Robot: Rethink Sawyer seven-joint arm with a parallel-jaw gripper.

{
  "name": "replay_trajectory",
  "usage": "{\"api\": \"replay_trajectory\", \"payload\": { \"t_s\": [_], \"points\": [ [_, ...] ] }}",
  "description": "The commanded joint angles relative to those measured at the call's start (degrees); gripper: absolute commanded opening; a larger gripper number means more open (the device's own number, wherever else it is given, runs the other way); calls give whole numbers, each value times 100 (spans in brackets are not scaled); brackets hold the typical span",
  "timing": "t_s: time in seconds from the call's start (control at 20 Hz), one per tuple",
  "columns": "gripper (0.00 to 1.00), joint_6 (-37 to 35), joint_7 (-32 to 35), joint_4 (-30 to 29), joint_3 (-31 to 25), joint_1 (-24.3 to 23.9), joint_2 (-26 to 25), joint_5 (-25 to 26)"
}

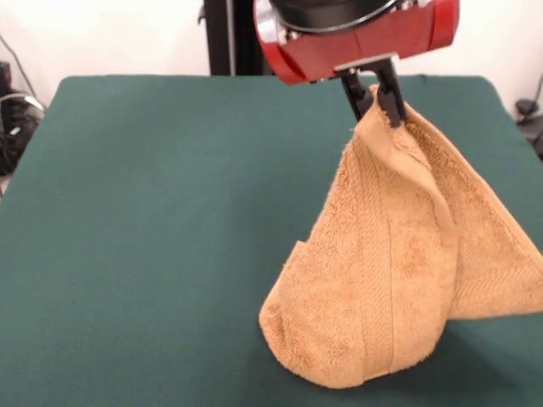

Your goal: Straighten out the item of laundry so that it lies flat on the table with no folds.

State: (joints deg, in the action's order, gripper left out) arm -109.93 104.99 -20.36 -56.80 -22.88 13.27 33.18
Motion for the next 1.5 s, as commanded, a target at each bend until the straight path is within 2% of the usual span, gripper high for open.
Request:
{"api": "replay_trajectory", "payload": {
  "t_s": [0.05,0.15,0.35,0.55,0.65,0.85,1.05,1.25,1.35,1.5],
  "points": [
    [0,25,-503,-496,-23,100,398,-164],
    [0,-340,-441,-261,-137,164,432,-21],
    [0,-628,7,-161,-336,90,396,-228],
    [0,-620,-211,-222,-240,66,426,-225],
    [0,-476,-455,-540,1,-17,574,-395],
    [0,218,-1165,-1765,464,-460,1053,-790],
    [0,970,-1431,-2779,527,-939,1210,-1028],
    [0,1656,-1399,-3583,406,-1285,1384,-1118],
    [0,1490,-1261,-3487,387,-1241,1457,-1092],
    [0,807,-1230,-2830,406,-960,1360,-898]
  ]
}}
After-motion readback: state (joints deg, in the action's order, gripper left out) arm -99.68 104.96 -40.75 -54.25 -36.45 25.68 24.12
